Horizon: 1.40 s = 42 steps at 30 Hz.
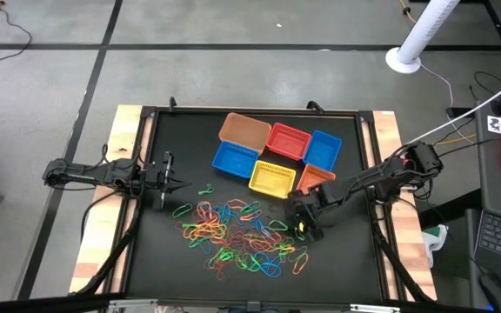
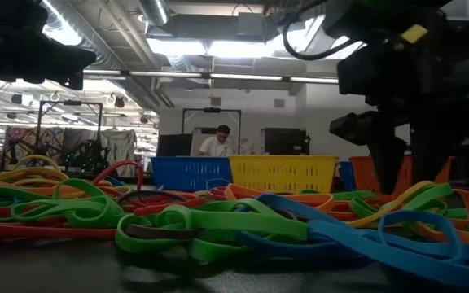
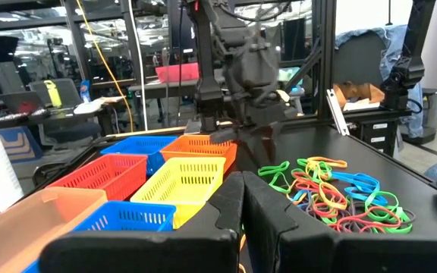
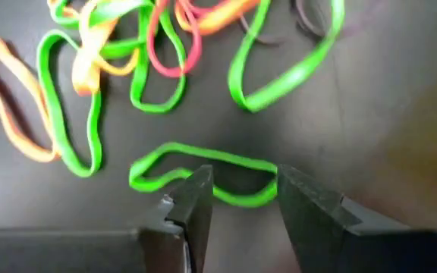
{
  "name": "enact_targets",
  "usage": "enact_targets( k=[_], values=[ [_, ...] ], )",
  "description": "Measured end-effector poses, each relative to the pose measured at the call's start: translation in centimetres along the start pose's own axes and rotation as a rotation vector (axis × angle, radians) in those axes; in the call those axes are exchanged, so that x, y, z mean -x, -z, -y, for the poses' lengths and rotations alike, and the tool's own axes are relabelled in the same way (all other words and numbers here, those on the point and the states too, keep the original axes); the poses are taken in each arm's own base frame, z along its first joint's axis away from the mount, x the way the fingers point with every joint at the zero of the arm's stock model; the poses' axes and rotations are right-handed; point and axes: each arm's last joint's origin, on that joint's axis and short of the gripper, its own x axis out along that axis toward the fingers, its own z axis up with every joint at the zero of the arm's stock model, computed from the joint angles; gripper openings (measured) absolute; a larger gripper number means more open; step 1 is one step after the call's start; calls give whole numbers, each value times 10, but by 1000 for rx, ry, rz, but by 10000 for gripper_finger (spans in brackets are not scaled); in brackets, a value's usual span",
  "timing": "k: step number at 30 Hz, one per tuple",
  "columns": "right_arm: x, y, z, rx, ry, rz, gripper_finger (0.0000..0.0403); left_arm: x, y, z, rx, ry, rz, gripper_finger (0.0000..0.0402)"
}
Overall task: Sort rubber bands into baskets
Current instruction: Put the green rubber band into the right blue basket
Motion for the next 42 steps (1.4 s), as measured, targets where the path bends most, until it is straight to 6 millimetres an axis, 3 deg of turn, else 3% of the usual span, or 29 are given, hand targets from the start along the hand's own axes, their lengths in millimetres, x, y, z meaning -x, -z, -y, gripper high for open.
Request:
enact_targets(
  k=[6, 17, 20, 26, 32, 42],
  values=[
    [-8, 3, -1, -3, 87, -48, 150, 0, 0, 0, -3, 1, -5, 4],
    [-22, 4, 0, -25, 32, -86, 142, -1, 1, 0, -3, 2, -12, 4],
    [-21, 4, 0, -26, 20, -82, 112, -1, 1, 0, -3, 2, -12, 4],
    [-22, 4, -2, -26, -4, -83, 16, -1, 1, 0, -2, 2, -12, 4],
    [-12, -14, -2, -22, 1, -67, 19, -1, 1, 0, -2, 2, -12, 4],
    [35, -50, -3, 22, 70, -118, 3, -1, 1, 0, -2, 2, -12, 4]
  ],
)
